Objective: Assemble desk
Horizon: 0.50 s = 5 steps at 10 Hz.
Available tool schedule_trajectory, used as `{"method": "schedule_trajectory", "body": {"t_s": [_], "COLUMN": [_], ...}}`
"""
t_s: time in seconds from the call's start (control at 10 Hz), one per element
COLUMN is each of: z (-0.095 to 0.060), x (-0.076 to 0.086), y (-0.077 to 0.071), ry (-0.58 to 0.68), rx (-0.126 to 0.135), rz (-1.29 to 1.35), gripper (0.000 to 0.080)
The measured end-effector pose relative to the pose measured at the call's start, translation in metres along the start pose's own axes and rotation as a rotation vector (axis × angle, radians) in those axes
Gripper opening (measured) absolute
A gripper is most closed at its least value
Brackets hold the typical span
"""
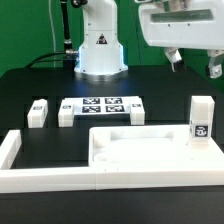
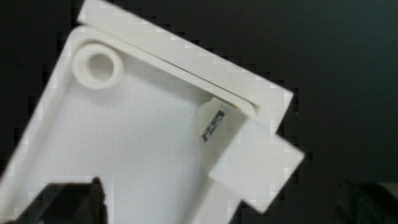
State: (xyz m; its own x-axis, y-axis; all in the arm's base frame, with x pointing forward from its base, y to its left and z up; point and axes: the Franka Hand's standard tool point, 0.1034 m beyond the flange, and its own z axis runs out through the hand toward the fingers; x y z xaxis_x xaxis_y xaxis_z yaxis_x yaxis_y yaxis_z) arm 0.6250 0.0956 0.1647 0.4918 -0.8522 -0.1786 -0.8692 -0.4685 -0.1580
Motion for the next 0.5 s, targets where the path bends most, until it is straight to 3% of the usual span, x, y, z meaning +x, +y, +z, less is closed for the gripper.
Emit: {"method": "schedule_trajectory", "body": {"t_s": [0.3,0.4,0.5], "z": [0.001,0.005,0.017], "x": [0.001,0.003,0.004], "y": [0.001,0.006,0.022], "ry": [0.000,0.008,0.016], "rx": [-0.002,-0.016,-0.065], "rz": [-0.214,-0.355,-0.498], "gripper": [0.0649,0.0649,0.0649]}}
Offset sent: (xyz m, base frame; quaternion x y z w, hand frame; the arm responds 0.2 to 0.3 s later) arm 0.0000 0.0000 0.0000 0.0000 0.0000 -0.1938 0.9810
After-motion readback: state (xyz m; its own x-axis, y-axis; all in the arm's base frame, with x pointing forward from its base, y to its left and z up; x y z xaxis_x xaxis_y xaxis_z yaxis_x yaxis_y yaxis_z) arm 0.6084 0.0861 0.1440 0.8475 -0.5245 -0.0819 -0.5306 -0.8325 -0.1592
